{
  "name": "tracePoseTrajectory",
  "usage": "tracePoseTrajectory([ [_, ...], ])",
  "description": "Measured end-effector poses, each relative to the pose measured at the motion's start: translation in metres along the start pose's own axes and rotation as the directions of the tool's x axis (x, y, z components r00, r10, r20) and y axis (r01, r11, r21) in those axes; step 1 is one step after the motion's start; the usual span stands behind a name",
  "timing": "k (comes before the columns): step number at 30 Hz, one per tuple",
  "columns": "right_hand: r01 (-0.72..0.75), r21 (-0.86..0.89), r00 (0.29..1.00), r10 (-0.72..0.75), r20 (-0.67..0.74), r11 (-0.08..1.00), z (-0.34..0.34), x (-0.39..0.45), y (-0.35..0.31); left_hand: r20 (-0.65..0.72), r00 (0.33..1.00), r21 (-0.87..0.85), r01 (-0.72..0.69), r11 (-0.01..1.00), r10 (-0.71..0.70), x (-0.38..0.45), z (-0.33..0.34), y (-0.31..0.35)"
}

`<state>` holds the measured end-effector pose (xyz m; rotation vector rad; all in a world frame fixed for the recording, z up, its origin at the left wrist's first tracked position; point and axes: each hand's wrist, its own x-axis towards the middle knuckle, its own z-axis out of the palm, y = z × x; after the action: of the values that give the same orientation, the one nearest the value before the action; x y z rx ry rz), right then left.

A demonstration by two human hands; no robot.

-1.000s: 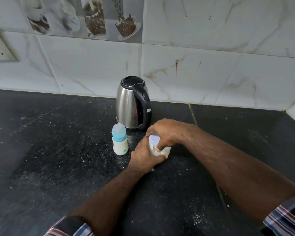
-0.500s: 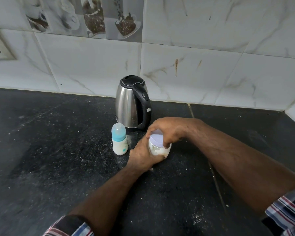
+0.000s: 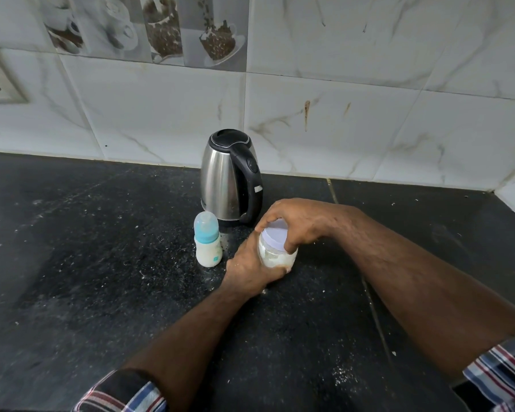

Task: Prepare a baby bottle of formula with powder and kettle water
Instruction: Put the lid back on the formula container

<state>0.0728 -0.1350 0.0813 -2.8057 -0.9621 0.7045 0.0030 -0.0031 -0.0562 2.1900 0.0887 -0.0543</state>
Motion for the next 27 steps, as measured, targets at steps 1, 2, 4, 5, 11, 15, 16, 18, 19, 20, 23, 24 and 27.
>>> tracePoseTrajectory([
  [1,-0.006,0.0,1.0,0.006,-0.007,1.0,0.0003,0.0004,0.0005,0.001,1.0,-0.008,-0.005,1.0,0.005,-0.0003,0.0,0.0003],
  [2,-0.012,-0.002,1.0,0.012,-0.013,1.0,0.0008,0.0011,0.0008,0.003,1.0,-0.018,-0.01,1.0,0.01,-0.0004,-0.0001,0.0006],
  [4,-0.021,-0.006,0.999,0.02,-0.033,1.0,0.0026,0.0032,0.002,0.006,1.0,-0.037,-0.014,0.999,0.014,-0.0005,-0.0006,0.0011],
  [5,-0.025,-0.007,0.999,0.024,-0.047,1.0,0.0039,0.004,0.0024,0.009,1.0,-0.05,-0.013,0.999,0.013,-0.0005,-0.0009,0.0015],
  [11,-0.064,-0.087,0.993,0.055,-0.107,0.994,0.0091,0.0056,0.0014,0.011,1.0,-0.096,-0.024,0.995,0.025,-0.0006,-0.0013,0.0019],
  [15,-0.076,-0.118,0.995,0.068,-0.07,0.99,0.0078,0.0073,-0.0013,0.02,1.0,-0.087,-0.012,0.996,0.014,-0.0002,-0.0012,0.0012],
  [16,-0.071,-0.12,0.996,0.063,-0.067,0.99,0.0072,0.0074,-0.0019,0.019,1.0,-0.084,-0.01,0.996,0.012,-0.0002,-0.0014,0.0008],
  [18,-0.051,-0.111,0.997,0.045,-0.059,0.992,0.0056,0.007,-0.0003,0.02,1.0,-0.081,-0.005,0.997,0.006,0.0,-0.0018,0.0011],
  [19,-0.044,-0.095,0.998,0.039,-0.051,0.994,0.0041,0.0065,0.0011,0.021,1.0,-0.077,-0.002,0.997,0.003,0.0001,-0.002,0.0014],
  [20,-0.038,-0.08,0.998,0.035,-0.043,0.996,0.0026,0.0056,0.0028,0.02,1.0,-0.073,-0.001,0.997,0.002,0.0001,-0.0021,0.0015],
  [23,-0.024,-0.074,0.999,0.022,-0.032,0.997,-0.0007,0.0055,0.0073,0.018,1.0,-0.068,-0.002,0.998,0.003,-0.0001,-0.0021,0.0014],
  [24,-0.019,-0.074,0.999,0.017,-0.031,0.997,-0.0009,0.0061,0.0077,0.02,1.0,-0.067,-0.002,0.998,0.004,-0.0002,-0.002,0.0013],
  [27,-0.018,-0.06,0.999,0.016,-0.033,0.998,0.0014,0.0068,0.0078,0.02,1.0,-0.067,-0.006,0.998,0.007,-0.0003,-0.0019,0.0011],
])
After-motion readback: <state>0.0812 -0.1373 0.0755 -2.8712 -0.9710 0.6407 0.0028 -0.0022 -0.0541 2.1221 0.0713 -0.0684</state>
